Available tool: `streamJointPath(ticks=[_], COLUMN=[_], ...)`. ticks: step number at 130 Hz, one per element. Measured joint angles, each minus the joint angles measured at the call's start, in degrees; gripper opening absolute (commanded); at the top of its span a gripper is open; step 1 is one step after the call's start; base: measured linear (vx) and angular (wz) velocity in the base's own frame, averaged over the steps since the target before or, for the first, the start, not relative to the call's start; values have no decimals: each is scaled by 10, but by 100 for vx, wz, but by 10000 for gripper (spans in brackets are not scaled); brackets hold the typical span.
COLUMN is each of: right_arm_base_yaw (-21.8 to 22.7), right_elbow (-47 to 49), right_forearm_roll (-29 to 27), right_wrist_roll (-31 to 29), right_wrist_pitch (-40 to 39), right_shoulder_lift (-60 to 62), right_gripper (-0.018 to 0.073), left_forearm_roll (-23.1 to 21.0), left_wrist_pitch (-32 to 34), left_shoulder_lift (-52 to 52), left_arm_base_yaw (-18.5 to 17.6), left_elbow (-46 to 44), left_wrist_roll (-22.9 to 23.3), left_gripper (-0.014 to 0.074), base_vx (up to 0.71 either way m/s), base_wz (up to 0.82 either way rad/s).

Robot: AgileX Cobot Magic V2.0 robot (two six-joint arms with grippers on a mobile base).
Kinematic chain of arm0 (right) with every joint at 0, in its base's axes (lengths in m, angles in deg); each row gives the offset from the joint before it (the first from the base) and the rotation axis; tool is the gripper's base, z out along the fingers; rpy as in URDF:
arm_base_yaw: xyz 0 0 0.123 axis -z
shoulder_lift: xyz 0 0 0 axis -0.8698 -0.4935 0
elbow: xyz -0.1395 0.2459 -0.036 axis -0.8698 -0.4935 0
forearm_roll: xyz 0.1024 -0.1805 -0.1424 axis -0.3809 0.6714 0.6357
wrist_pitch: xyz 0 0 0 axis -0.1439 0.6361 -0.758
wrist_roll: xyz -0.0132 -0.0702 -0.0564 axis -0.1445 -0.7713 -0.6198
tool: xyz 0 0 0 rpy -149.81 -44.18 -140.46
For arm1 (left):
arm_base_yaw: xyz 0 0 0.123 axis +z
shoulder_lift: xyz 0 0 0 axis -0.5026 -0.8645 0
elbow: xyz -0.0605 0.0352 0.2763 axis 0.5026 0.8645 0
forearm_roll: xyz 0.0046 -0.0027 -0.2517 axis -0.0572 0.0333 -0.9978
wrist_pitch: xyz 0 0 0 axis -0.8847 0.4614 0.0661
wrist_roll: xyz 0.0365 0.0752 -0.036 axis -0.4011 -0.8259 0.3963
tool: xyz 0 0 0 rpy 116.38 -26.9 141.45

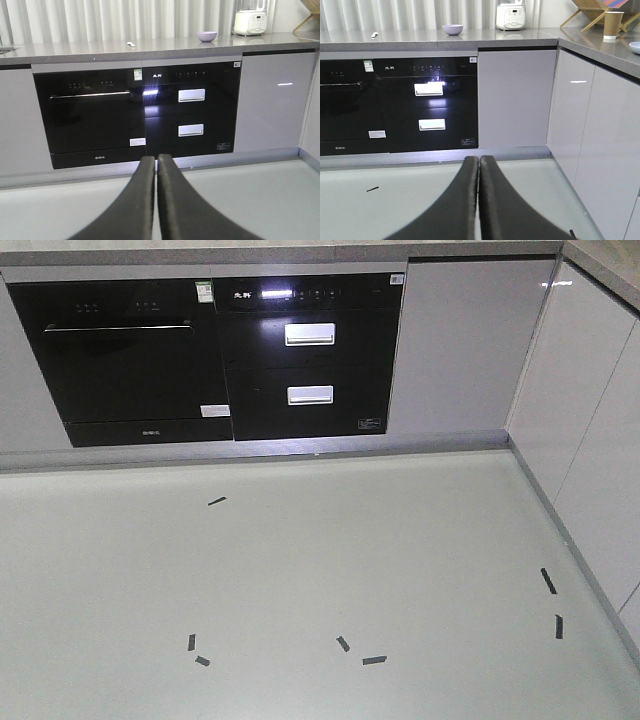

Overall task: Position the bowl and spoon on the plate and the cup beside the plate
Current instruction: 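Drive the base toward the counter holding the spoon and bowl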

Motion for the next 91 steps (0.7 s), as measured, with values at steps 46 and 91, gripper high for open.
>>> streamJointPath(ticks=[46, 91], right_arm_base_yaw=[0, 0], right_elbow=[0, 0], right_forearm_roll=[0, 0], right_wrist_roll=[0, 0], right_wrist_pitch=[0, 0], right_shoulder_lift=[0, 0], right_gripper=[-8, -8], left_forearm_roll=[0, 0], left_wrist_pitch=[0, 0], left_shoulder_lift=[0, 0], left_arm_base_yaw=[0, 0], left_elbow=[0, 0], left_wrist_roll=[0, 0], left_gripper=[-6, -6], base_vx=[0, 0], base_wz=[0, 0])
